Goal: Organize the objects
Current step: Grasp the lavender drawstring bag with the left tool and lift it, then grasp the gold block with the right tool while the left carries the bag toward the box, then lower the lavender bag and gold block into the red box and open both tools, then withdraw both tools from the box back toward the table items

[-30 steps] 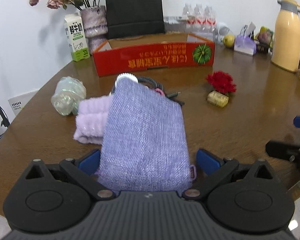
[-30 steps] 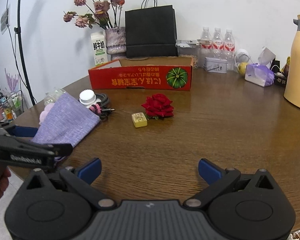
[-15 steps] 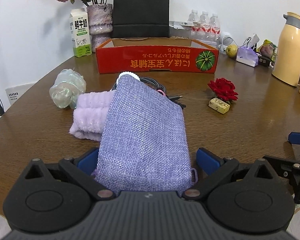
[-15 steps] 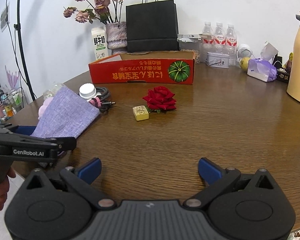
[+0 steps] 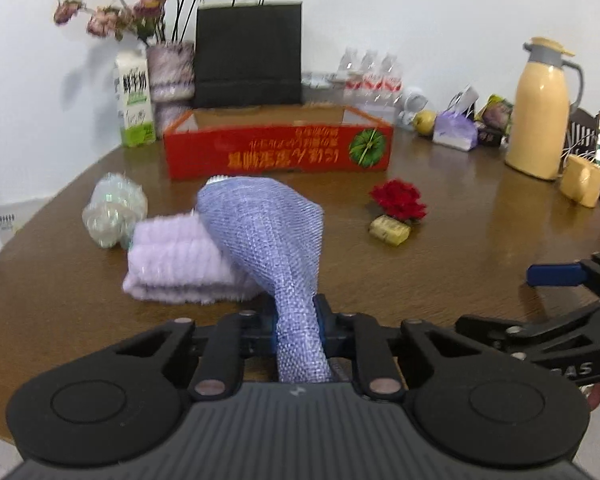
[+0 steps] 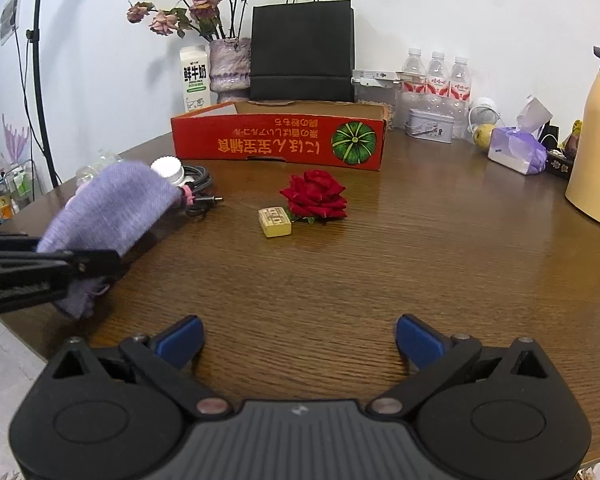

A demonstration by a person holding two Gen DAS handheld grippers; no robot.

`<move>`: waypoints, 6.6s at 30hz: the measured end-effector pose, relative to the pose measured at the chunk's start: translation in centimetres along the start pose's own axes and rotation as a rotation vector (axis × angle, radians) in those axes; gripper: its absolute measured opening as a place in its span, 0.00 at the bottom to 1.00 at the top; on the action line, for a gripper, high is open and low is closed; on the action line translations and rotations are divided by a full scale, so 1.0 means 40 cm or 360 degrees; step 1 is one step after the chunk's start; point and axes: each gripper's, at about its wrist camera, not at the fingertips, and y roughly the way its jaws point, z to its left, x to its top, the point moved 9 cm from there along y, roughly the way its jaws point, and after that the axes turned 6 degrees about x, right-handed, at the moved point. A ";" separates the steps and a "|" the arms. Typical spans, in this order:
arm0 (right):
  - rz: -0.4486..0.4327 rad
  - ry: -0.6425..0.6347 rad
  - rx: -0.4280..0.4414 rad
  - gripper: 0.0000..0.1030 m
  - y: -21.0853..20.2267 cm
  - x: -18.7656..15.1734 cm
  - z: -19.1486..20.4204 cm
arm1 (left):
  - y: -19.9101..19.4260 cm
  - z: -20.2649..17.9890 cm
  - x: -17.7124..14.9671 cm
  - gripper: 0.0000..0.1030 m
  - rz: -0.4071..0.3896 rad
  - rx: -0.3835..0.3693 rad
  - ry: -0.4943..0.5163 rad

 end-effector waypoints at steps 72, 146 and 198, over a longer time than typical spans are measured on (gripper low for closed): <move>-0.0398 -0.0012 0.0141 0.20 -0.054 0.209 0.078 | -0.071 0.051 0.159 0.16 -0.0189 -0.0056 -0.0132; -0.0454 0.0184 -0.0007 0.20 0.518 0.739 -0.054 | 0.623 0.171 0.597 0.17 0.0001 0.0018 -0.0467; -0.0544 0.0173 -0.0074 1.00 0.370 0.696 -0.053 | 0.413 0.190 0.622 1.00 -0.0312 0.0095 -0.0486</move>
